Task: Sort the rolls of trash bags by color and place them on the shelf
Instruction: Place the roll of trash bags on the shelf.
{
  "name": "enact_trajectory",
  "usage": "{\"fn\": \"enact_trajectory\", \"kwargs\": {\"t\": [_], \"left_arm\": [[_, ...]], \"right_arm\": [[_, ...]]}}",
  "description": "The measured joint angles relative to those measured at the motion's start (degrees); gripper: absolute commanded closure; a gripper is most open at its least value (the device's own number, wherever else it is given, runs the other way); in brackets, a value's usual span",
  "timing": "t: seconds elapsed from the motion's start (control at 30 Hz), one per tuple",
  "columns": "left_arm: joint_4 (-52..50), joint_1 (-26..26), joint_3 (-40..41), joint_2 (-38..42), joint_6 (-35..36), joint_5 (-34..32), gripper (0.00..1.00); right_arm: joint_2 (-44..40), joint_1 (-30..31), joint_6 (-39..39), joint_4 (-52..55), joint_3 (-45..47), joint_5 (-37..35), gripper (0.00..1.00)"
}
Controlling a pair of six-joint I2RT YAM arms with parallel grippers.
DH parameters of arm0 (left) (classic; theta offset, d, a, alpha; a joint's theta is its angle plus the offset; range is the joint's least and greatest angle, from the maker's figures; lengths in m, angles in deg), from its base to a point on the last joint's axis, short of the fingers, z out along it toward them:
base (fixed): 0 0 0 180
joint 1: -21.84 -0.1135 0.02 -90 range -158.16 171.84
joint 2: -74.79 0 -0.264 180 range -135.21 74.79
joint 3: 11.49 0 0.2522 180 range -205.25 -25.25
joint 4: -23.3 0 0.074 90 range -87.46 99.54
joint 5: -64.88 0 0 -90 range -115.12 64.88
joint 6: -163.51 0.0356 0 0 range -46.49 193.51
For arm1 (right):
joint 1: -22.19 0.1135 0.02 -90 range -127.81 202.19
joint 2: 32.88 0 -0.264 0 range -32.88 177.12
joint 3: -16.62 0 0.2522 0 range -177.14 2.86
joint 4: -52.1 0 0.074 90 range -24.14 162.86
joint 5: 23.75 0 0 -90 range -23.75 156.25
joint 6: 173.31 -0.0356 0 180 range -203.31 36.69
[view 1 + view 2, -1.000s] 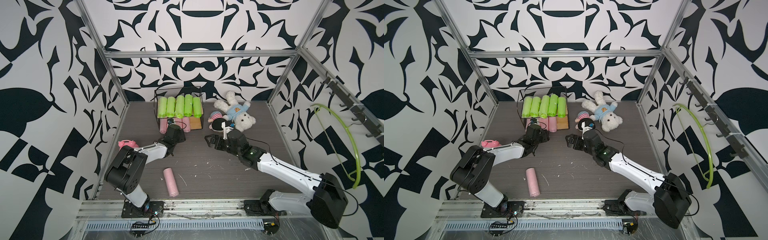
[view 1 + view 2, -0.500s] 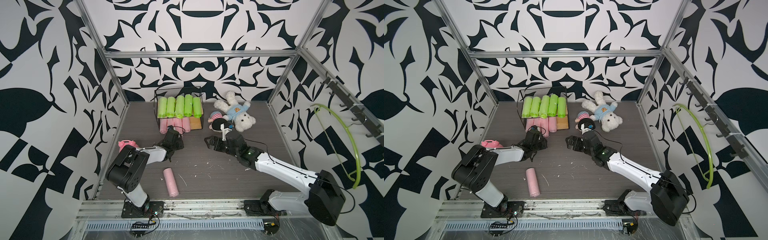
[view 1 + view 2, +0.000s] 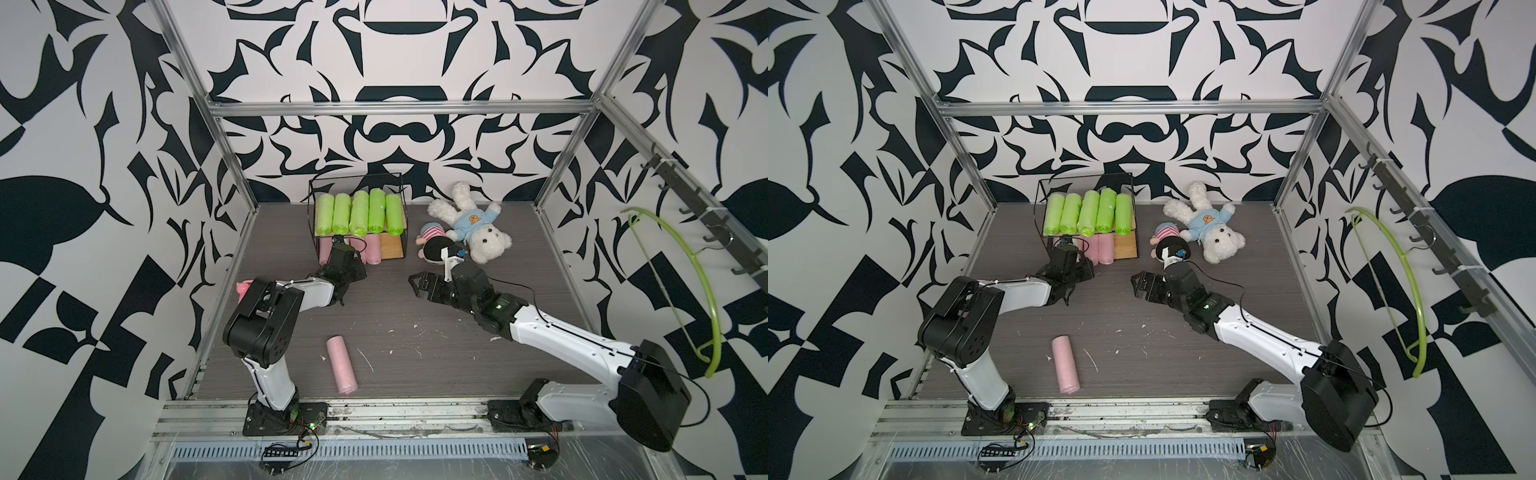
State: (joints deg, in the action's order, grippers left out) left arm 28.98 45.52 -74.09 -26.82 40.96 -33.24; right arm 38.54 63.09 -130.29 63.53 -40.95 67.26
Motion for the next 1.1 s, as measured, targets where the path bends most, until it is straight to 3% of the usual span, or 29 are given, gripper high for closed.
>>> {"fn": "enact_trajectory", "kwargs": {"t": [0.4, 0.67, 0.87, 1.1], "left_arm": [[-0.35, -0.33, -1.18, -1.46, 0.94, -0.20, 0.67], [-1.57, -0.52, 0.26, 0.37, -0.09, 1.68, 0.52], [-6.69, 0.61, 8.15, 15.26, -2.80, 4.35, 0.45], [-22.49, 6.60, 14.93, 36.17, -5.33, 1.44, 0.38]], "right_arm": [[0.00, 0.02, 0.02, 0.02, 0.00, 0.07, 0.06], [0.00, 0.28, 1.11, 1.73, -0.04, 0.26, 0.07], [0.07, 5.03, 6.10, 7.06, -1.60, -3.08, 0.08], [2.36, 12.28, 12.11, 10.32, -4.26, -8.61, 0.08]]}}
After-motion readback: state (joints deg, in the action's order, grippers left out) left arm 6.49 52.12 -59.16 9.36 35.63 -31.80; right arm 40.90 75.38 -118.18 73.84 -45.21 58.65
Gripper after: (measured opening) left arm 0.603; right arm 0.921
